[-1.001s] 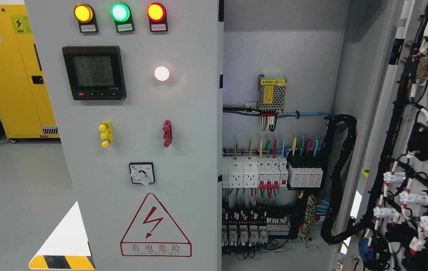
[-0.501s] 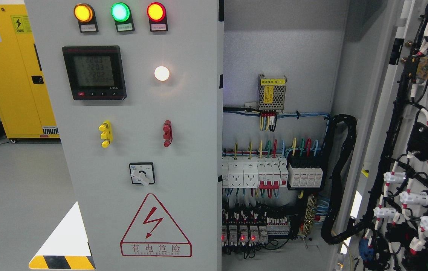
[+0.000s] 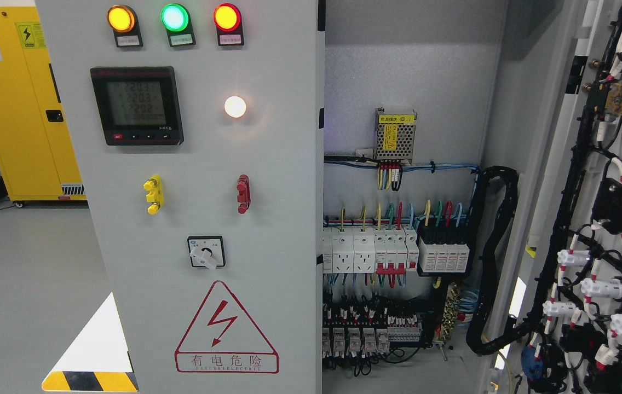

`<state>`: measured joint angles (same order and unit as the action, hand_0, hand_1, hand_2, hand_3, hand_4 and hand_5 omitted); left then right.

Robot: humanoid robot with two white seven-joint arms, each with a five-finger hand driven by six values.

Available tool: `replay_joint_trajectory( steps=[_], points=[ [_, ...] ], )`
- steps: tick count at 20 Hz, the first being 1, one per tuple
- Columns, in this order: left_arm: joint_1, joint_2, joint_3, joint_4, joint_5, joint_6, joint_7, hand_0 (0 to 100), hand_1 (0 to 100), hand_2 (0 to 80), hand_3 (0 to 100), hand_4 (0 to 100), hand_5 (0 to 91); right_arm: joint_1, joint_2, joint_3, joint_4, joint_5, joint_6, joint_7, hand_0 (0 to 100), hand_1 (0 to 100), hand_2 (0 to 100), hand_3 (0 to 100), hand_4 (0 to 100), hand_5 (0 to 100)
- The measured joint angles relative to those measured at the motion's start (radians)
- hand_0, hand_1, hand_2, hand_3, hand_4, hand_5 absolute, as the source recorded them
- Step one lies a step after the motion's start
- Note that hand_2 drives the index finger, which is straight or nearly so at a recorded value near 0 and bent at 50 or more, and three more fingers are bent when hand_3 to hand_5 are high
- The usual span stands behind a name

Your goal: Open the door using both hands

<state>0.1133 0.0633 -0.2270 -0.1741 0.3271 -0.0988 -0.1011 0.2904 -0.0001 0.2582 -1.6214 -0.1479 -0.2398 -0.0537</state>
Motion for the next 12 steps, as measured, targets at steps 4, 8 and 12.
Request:
replay_joint_trajectory(
  steps=[4,8,12],
  points=[
    [-0.008,0.0,0.0,0.003,0.002,0.006,-0.005,12,56,0.0,0,0,0.0,-0.034,0.0,0.02,-0.123,0.0,-0.003,-0.003,0,50,4,0,0,0],
    [-0.036,0.002,0.001,0.027,0.005,0.009,-0.006,12,56,0.0,0,0,0.0,-0.098,0.0,0.037,-0.209,0.0,0.003,-0.002,0,50,4,0,0,0],
    [-0.055,0.003,0.001,0.052,0.007,0.006,-0.006,12,56,0.0,0,0,0.0,-0.181,0.01,0.052,-0.267,0.005,0.022,0.0,0,50,4,0,0,0]
  ],
)
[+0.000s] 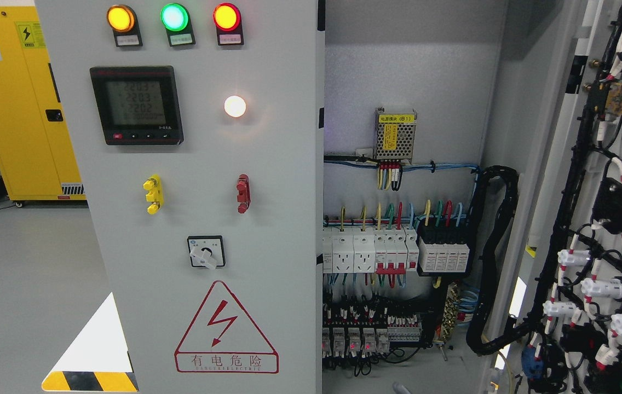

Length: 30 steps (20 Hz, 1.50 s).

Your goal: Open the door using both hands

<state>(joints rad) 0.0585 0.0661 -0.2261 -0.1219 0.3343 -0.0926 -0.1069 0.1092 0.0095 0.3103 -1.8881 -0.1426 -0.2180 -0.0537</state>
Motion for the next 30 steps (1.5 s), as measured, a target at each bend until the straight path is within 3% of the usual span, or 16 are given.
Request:
replay_joint_trajectory(
  steps=[5,9,20,30],
  points=[
    [-0.01,0.0,0.0,0.02,0.001,-0.007,0.0,12,56,0.0,0,0,0.0,-0.134,0.017,0.009,-0.03,0.019,0.133,0.003,0,50,4,0,0,0],
    [-0.012,0.0,0.0,0.031,0.001,-0.008,0.0,12,56,0.0,0,0,0.0,-0.256,0.027,0.01,-0.029,0.026,0.199,0.004,0,50,4,0,0,0],
    [-0.013,-0.002,0.0,0.046,0.002,-0.008,0.0,12,56,0.0,0,0,0.0,-0.573,0.043,-0.001,0.109,0.021,0.259,0.008,0,50,4,0,0,0],
    [-0.013,-0.004,0.0,0.051,0.002,-0.009,-0.001,12,56,0.0,0,0,0.0,-0.711,0.05,-0.022,0.255,0.016,0.341,0.012,0,50,4,0,0,0]
  ],
)
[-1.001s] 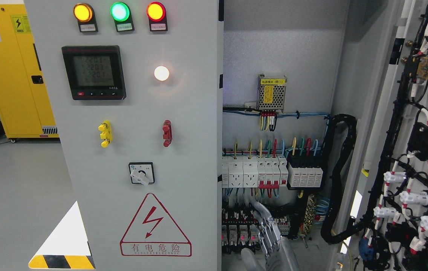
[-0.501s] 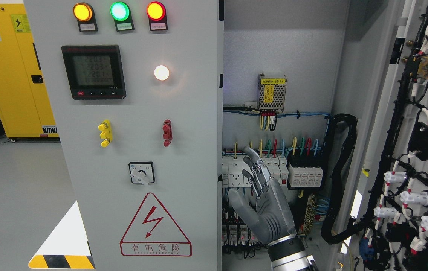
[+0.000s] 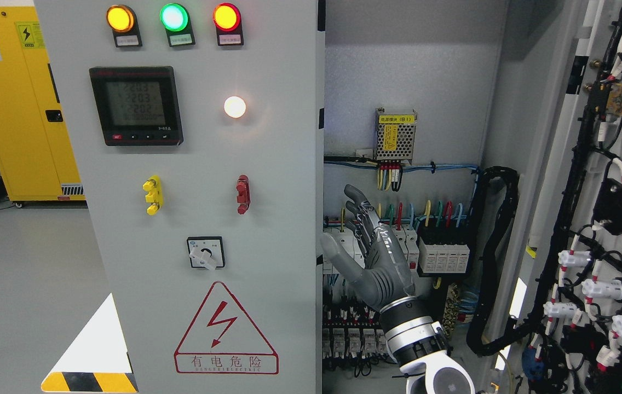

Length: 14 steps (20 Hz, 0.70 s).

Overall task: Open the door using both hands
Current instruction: 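Raise the right hand into the gap beside the indicator-light door edge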

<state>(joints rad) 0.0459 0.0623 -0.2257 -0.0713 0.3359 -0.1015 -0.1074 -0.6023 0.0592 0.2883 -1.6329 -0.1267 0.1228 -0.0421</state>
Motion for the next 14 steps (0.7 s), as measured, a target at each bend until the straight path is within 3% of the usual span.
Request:
replay_joint_trajectory(
  steps=[10,14],
  points=[
    [0.0,-0.002,0.0,0.001,0.0,0.0,0.0,12,56,0.0,0,0,0.0,-0.056,0.004,-0.022,0.067,-0.065,0.064,0.045,0,50,4,0,0,0],
    [0.0,-0.002,0.001,0.002,0.0,0.0,0.0,12,56,0.0,0,0,0.0,-0.075,0.004,-0.032,0.08,-0.095,0.081,0.105,0,50,4,0,0,0]
  ],
)
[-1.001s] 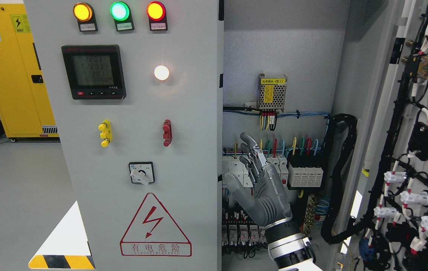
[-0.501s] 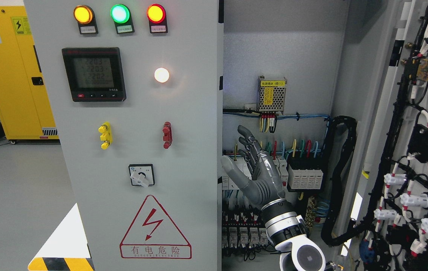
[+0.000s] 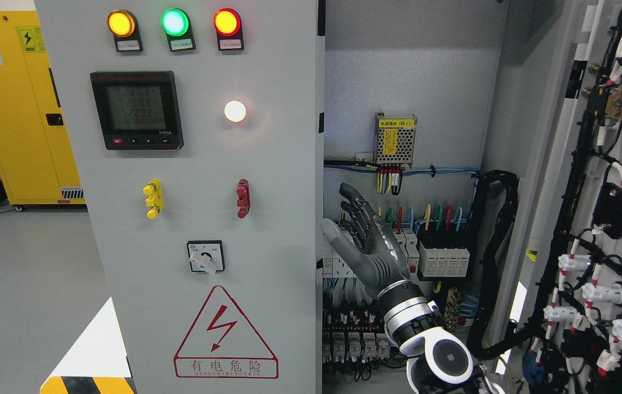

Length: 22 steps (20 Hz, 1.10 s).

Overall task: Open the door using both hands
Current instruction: 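Raise the right hand into the gap beside the indicator-light door edge, then hook the right hand fingers behind the indicator-light door's inner edge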

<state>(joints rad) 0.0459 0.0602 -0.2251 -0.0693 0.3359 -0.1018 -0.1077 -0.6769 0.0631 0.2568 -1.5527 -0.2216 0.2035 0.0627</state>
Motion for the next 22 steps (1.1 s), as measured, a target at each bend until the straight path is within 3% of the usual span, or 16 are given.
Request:
replay_joint_trajectory(
  steps=[3,8,13,20,22],
  points=[
    [0.0,0.0,0.0,0.0,0.0,0.0,0.0,12,56,0.0,0,0,0.0,-0.012,0.001,-0.01,0.008,-0.016,0.035,0.035,0,50,4,0,0,0],
    [0.0,0.0,0.001,0.001,0.001,0.0,0.0,12,56,0.0,0,0,0.0,-0.036,-0.001,-0.026,0.027,-0.091,0.057,0.057,0,50,4,0,0,0],
    [0.0,0.0,0.001,0.001,0.001,0.0,0.0,12,56,0.0,0,0,0.0,-0.057,-0.003,-0.039,0.047,-0.134,0.061,0.148,0,50,4,0,0,0],
    [-0.001,0.0,0.0,-0.001,0.002,0.0,0.0,12,56,0.0,0,0,0.0,-0.088,-0.004,-0.057,0.088,-0.157,0.062,0.192,0,50,4,0,0,0],
    [-0.001,0.0,-0.001,-0.002,0.002,0.0,0.0,12,56,0.0,0,0,0.0,-0.094,-0.005,-0.062,0.1,-0.16,0.062,0.228,0,50,4,0,0,0]
  ],
)
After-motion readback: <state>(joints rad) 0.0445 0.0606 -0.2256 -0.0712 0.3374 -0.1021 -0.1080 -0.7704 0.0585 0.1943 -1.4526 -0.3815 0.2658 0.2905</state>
